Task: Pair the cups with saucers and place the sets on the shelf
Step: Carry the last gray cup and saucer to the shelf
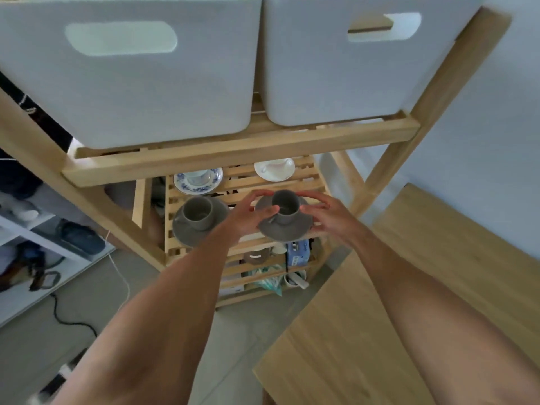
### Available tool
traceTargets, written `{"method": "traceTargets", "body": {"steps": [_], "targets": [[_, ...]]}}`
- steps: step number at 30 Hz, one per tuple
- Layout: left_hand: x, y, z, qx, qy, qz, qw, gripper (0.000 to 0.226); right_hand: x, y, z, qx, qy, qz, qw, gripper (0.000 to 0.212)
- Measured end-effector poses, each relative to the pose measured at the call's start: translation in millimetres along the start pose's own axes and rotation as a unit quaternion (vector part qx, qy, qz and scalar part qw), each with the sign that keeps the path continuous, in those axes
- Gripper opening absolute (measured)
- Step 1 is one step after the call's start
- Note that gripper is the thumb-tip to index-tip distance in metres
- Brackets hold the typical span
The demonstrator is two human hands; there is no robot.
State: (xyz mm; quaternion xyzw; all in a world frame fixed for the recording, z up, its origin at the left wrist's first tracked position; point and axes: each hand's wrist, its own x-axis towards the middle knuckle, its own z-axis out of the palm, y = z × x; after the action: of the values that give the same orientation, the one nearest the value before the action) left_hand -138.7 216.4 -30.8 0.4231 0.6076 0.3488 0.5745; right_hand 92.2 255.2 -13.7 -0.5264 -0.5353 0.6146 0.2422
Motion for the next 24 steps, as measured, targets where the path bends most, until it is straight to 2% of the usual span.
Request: {"method": "traceTargets", "body": {"steps": [5,12,24], "targets": [[25,-7,3,-0.033,0.015,-0.025,0.999,0.037,32,6,-12,-0.020,-0.023,0.002,1.000,0.037],[40,-11,6,-0.014,0.026,-0.010,1.000,0.042,53,11,-18,-0.030,-0.035,0.008,0.999,0.034],[39,-6,8,-0.002,0.043,-0.001,0.999,0.034,60,9,-14,-0.035,-0.016,0.013,0.999,0.035]]}}
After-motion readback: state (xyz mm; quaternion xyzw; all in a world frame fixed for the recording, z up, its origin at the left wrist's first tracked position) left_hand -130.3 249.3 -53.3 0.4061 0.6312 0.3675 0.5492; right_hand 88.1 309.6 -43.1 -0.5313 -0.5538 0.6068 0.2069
